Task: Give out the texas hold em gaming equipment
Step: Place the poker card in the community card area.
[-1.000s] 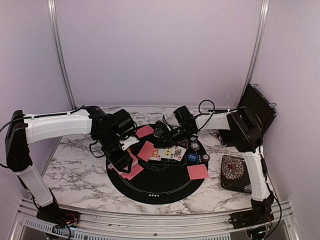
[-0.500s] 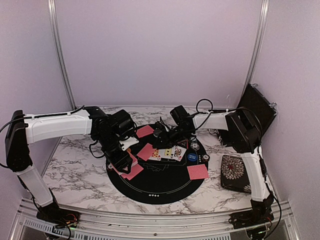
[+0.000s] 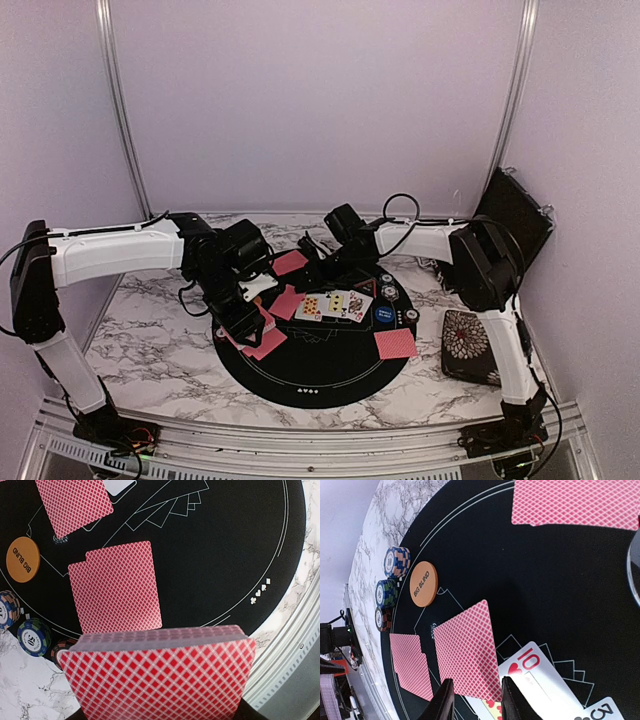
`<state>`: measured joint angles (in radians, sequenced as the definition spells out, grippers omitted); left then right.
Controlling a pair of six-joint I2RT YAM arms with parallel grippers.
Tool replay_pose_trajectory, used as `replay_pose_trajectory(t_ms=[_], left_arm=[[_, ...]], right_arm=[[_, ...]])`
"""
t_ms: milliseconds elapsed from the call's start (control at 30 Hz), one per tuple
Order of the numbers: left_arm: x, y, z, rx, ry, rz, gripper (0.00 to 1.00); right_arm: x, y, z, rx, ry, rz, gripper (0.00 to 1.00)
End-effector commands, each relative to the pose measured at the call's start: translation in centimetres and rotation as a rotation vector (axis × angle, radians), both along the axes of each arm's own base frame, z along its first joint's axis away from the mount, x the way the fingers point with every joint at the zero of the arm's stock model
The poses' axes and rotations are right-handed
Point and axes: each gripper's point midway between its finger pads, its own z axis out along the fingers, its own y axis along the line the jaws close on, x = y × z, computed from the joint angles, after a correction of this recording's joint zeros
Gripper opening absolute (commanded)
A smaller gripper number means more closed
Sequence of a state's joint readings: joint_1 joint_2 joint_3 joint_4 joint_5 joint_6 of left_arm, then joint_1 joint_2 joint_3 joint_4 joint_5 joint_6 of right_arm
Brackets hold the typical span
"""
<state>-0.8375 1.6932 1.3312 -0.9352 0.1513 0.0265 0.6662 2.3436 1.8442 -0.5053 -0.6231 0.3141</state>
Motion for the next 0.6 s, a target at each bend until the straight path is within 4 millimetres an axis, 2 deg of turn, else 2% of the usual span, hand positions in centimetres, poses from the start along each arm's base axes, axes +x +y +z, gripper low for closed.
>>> replay_pose_trajectory(t_ms=[0,333,567], left_arm=[[0.0,-0.3,1.2,-0.042,-0.020,-0.003,0.55],[0.0,-0.4,1.1,-0.041,-0.015,-0.003,0.55],[0.0,-0.3,1.1,-0.041,-0.015,-0.002,0.55]], right_arm=[[0.7,0.3,0.1,-0.054,-0.051,-0.016,0.31],[1.4,-1.0,0.3,-0.145,-0.116,-0.062,0.32],[0.9,-1.2,3.4,-0.055,-0.119,-0.093,0.33]])
